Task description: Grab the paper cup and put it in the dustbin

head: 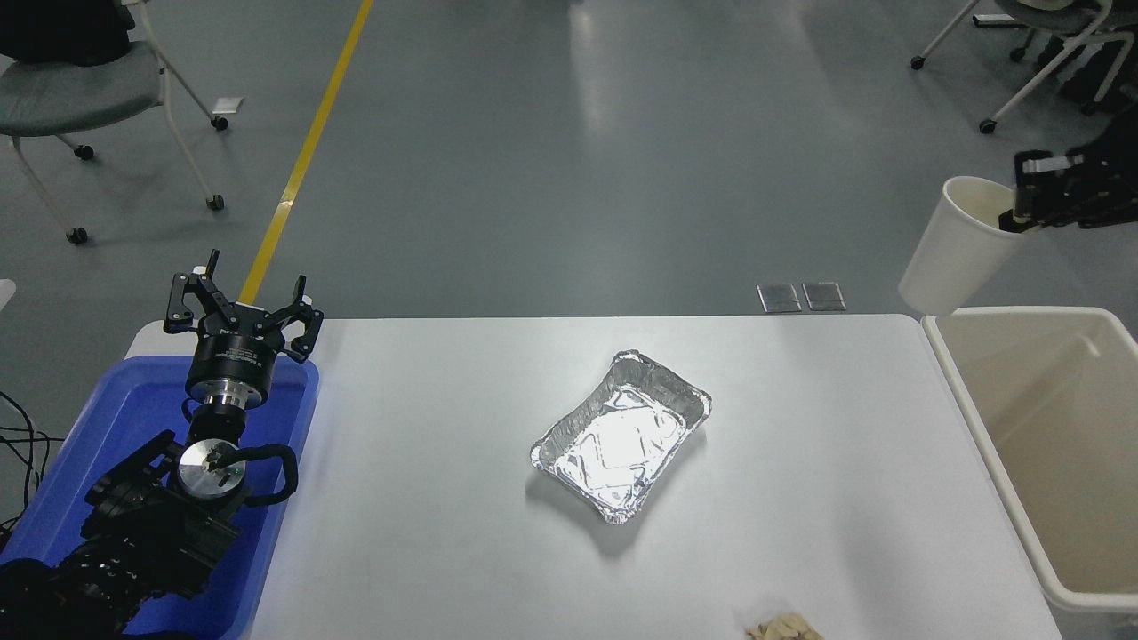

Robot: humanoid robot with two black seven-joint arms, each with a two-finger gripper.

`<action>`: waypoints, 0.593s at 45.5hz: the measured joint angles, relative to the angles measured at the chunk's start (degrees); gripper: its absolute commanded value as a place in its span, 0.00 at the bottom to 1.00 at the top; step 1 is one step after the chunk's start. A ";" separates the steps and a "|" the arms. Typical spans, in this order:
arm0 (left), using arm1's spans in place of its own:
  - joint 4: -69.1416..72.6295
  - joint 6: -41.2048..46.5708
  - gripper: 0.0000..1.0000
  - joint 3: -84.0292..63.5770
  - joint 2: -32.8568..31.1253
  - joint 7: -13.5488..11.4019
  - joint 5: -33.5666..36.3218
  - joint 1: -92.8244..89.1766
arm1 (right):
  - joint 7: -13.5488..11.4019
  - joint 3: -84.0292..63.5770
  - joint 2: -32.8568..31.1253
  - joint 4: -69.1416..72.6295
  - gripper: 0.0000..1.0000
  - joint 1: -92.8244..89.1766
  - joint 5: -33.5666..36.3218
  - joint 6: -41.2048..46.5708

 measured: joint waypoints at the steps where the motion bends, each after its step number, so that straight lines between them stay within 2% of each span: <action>1: 0.00 0.00 0.99 0.00 0.00 0.00 -0.01 0.00 | -0.13 -0.16 -0.54 -0.07 0.00 -0.10 -0.08 -0.02; 27: 0.01 0.00 0.99 0.00 -0.01 0.00 0.00 0.00 | -4.25 -0.91 -18.96 -1.72 0.00 -3.46 -7.41 -0.20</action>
